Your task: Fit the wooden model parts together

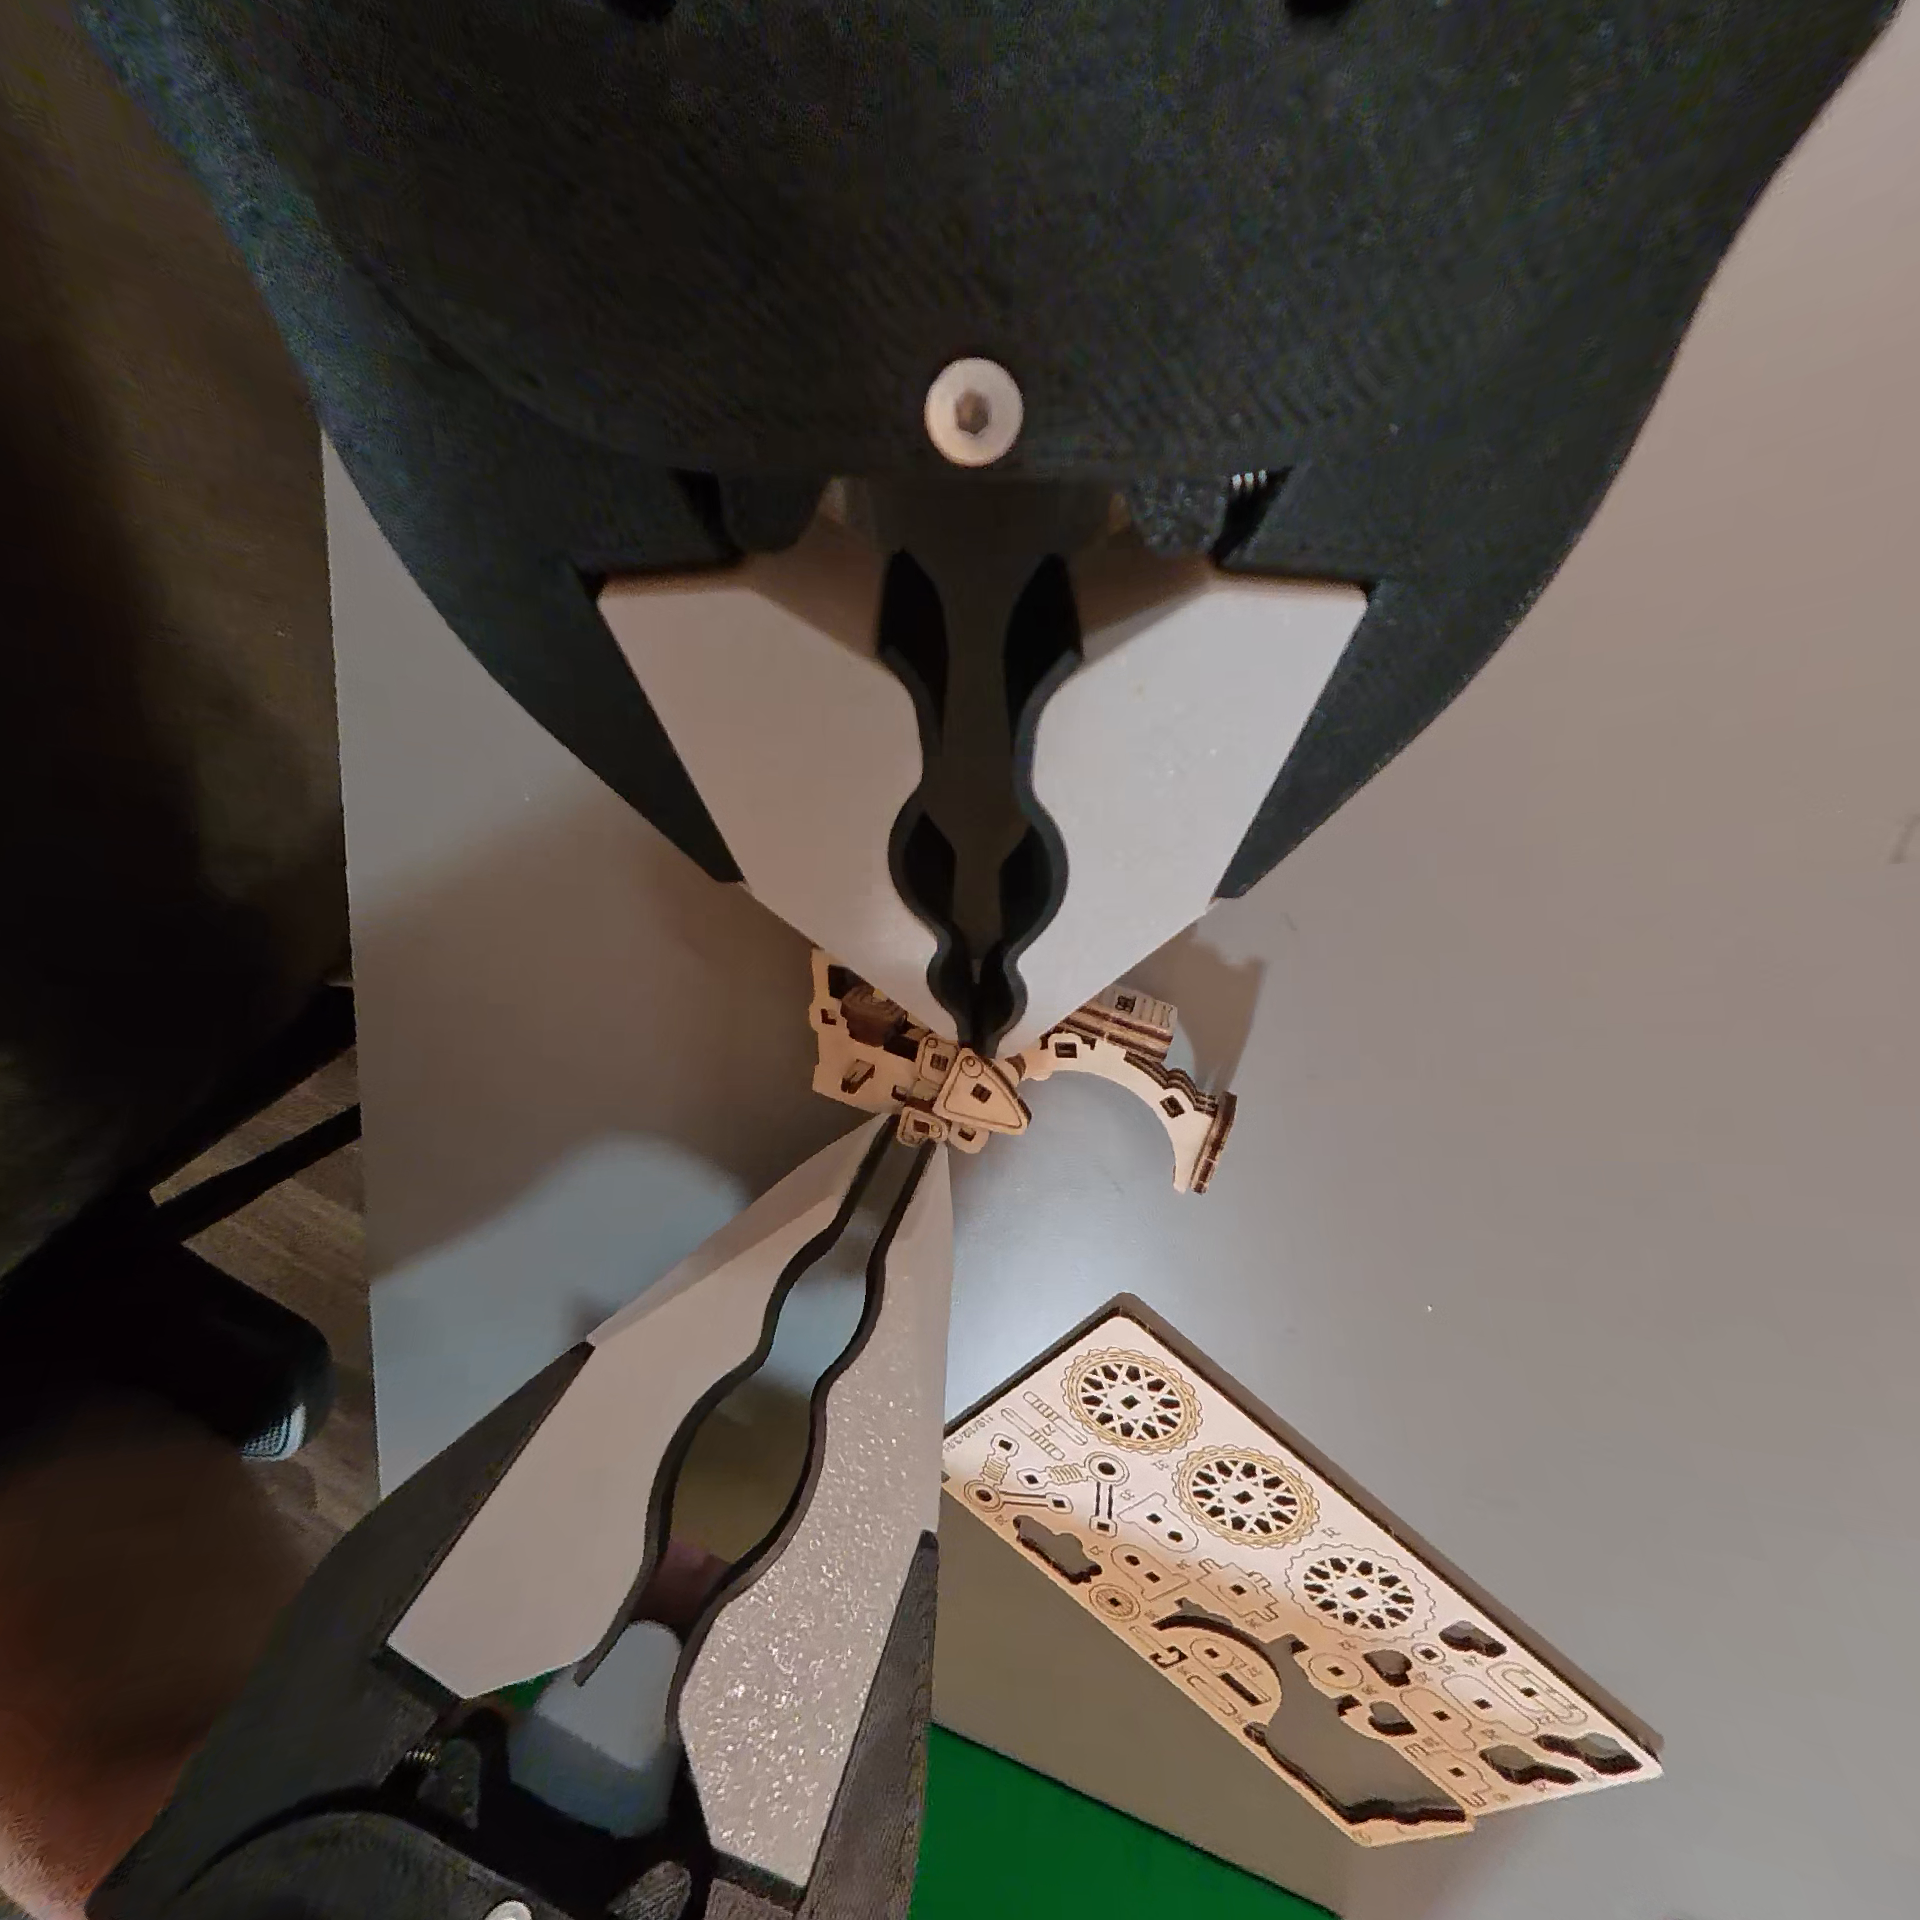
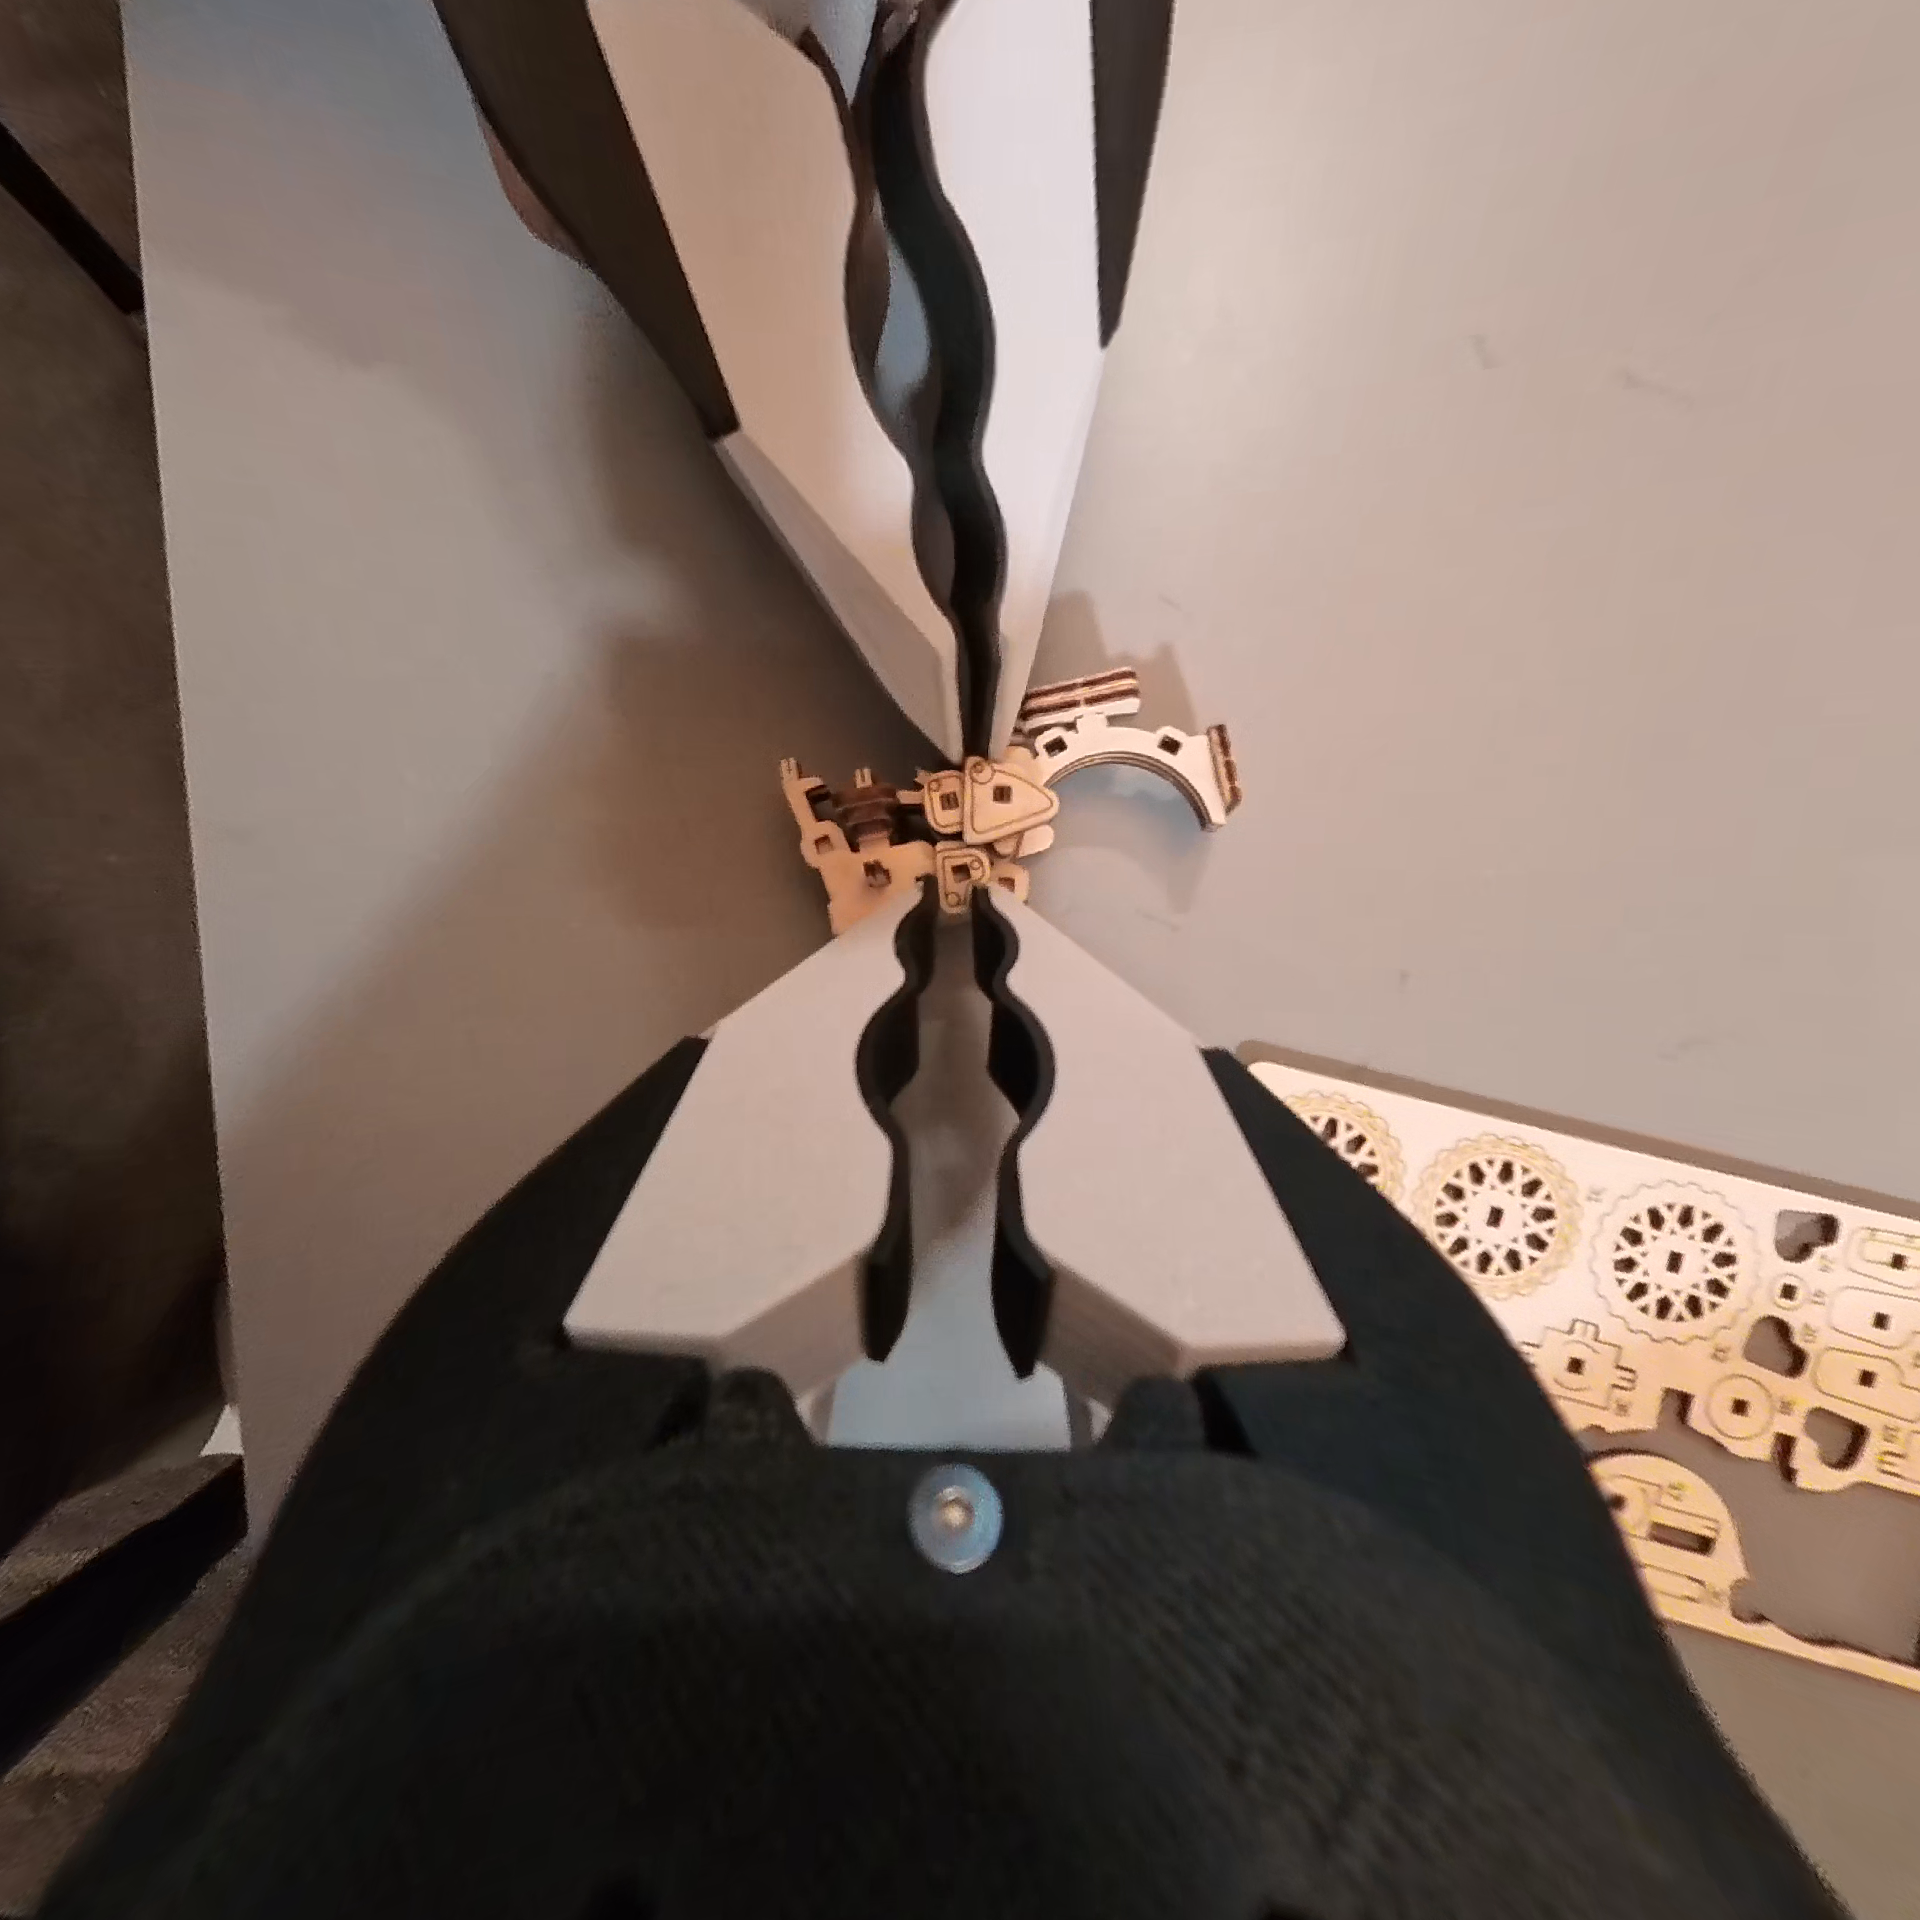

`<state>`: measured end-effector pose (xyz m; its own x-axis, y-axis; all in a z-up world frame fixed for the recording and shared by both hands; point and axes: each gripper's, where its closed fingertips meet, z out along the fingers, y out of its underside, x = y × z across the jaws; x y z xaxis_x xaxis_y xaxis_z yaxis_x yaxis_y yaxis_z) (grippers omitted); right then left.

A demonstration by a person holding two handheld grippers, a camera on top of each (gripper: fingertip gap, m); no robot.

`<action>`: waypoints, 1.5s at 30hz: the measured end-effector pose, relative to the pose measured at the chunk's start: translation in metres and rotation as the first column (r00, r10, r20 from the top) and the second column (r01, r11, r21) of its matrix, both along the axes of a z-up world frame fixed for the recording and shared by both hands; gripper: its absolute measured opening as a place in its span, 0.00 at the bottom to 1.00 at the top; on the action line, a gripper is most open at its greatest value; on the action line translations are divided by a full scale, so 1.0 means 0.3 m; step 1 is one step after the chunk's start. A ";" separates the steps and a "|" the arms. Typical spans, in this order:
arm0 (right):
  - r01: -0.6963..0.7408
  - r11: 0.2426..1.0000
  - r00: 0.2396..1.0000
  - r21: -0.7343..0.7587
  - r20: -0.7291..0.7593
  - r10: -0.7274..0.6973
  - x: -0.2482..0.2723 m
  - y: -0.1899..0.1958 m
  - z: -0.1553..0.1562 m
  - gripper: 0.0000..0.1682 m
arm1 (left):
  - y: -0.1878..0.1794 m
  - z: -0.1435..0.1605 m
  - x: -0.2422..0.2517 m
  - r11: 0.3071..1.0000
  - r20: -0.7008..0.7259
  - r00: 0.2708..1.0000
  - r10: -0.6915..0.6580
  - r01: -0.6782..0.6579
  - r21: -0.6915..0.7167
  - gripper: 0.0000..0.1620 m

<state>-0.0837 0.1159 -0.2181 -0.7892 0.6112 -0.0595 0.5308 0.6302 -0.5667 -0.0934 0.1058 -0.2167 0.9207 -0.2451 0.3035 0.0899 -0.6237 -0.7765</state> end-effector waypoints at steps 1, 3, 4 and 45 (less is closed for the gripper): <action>-0.001 1.000 1.000 0.010 -0.002 0.001 0.000 -0.001 0.000 0.03 | 0.000 0.000 -0.001 1.000 0.001 1.000 0.003 -0.003 0.000 0.00; -0.004 1.000 1.000 0.026 -0.007 0.004 0.000 -0.001 -0.001 0.03 | 0.000 0.000 -0.001 1.000 0.001 1.000 0.006 -0.006 0.000 0.00; -0.005 1.000 1.000 0.031 -0.011 0.006 -0.001 -0.001 0.000 0.03 | 0.000 0.000 -0.001 1.000 0.001 1.000 0.007 -0.007 0.000 0.00; 0.120 0.986 0.990 -0.117 -0.054 -0.127 -0.019 0.020 -0.002 0.00 | -0.004 0.018 -0.015 0.999 0.041 0.998 0.044 -0.045 0.028 0.01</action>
<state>-0.0893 0.1218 -0.2186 -0.7123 0.6964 -0.0874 0.5626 0.4921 -0.6644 -0.0978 0.1047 -0.2114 0.9179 -0.2137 0.3343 0.1488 -0.5956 -0.7894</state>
